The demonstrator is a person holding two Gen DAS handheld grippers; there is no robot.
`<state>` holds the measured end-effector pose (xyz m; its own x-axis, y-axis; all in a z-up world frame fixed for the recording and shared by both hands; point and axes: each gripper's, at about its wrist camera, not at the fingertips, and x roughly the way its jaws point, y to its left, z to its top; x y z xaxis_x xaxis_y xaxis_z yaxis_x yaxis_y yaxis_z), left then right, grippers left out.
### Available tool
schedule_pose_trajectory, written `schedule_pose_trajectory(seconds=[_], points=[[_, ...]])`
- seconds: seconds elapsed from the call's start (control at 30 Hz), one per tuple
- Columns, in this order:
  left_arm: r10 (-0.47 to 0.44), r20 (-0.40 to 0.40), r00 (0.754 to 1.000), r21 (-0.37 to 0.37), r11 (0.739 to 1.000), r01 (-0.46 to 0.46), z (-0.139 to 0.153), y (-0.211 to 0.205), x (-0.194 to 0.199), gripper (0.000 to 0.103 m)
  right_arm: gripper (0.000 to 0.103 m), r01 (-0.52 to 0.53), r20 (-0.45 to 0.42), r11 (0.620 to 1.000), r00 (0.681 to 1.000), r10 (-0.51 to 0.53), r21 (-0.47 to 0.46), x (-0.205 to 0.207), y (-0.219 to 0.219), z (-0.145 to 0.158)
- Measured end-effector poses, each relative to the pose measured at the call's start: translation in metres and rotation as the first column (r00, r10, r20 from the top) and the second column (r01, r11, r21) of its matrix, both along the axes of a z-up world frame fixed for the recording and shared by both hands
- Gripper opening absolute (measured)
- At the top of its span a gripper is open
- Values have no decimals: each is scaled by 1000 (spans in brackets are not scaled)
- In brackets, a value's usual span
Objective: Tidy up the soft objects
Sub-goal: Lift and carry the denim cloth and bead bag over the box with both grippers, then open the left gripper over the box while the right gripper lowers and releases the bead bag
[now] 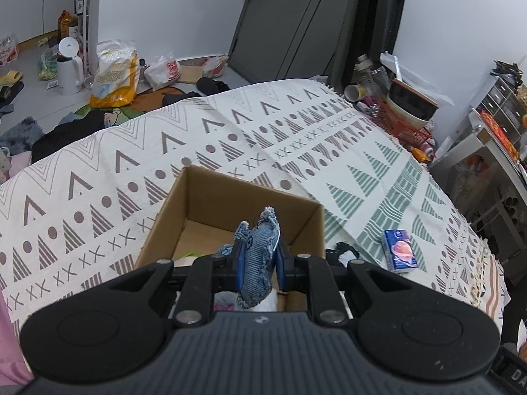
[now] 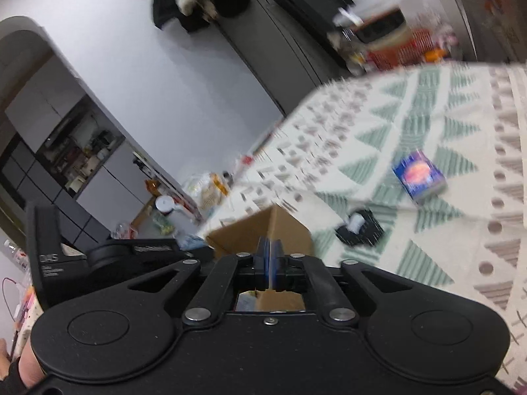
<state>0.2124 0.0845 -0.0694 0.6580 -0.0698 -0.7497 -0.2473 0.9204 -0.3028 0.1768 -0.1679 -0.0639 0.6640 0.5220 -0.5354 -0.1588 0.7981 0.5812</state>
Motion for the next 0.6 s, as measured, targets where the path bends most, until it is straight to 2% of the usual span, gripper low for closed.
schedule_pose_trajectory(seconds=[0.07,0.1,0.17,0.23,0.33,0.4,0.6], points=[[5,-10,1000,-3,1000,-5,-4,4,3,18,17,35,-58,999,998,-35,3,5,-8,-10],[8,-14,1000,-5,1000,-8,-6,5,5,18,26,48,-80,999,996,-48,2,7,-10,-15],[10,-19,1000,-6,1000,-10,-10,8,7,18,33,53,-103,999,993,-54,-13,9,-11,-23],[17,-27,999,-8,1000,-18,-14,12,9,18,52,48,-135,998,989,-52,-27,10,-7,-32],[28,-43,999,-8,1000,-28,-20,16,11,18,57,38,-185,998,982,-46,-47,13,2,-46],[29,-48,998,-2,1000,-29,-23,19,11,22,59,22,-229,998,973,-33,-50,15,9,-57],[36,-69,997,-7,999,-37,-26,28,14,32,58,-1,-309,995,951,-30,-100,21,26,-86]])
